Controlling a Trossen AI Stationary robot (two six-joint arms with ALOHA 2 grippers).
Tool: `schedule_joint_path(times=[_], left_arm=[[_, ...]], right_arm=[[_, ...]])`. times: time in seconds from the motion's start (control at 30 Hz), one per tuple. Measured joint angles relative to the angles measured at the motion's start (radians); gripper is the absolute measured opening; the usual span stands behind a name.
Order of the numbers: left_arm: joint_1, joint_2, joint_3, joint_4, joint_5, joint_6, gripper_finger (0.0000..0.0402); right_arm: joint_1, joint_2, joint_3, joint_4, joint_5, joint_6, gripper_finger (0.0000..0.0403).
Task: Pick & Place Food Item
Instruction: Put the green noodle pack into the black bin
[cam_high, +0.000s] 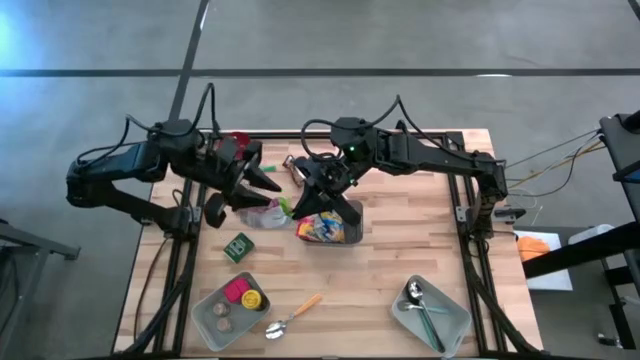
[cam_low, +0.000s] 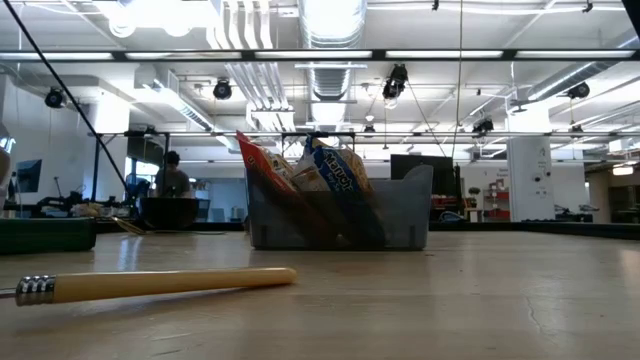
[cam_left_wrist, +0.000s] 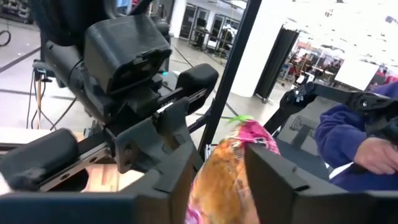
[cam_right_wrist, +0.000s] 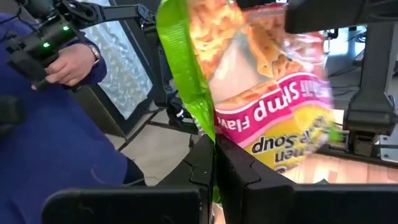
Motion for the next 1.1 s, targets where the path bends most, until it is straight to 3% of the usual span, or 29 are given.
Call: schedule_joint_path(times=[0.23,0.43,0.87,1.1], left_arm=[[0.006,-0.006,0.0,-0.023,0.001,-0.016,0.0237],[0.028,-0.011,0.0,-0.033,-0.024,-0.027,0.0286],[0.089,-0.037,0.0,-0.106,-0.071,-0.055,0.0324],[0.094,-0.037,-0.001,-0.153,-0.078,-0.055,0.0324]], right_arm=[[0.0,-0.005,0.0,-0.004,0.018,0.002,0.0007],[0.0,-0.012,0.0,-0.029,0.027,0.002,0.0007],[0.0,-0.032,0.001,-0.168,0.095,-0.002,0.0007],[-0.001,-0.034,0.001,-0.328,0.254,0.027,0.0007]])
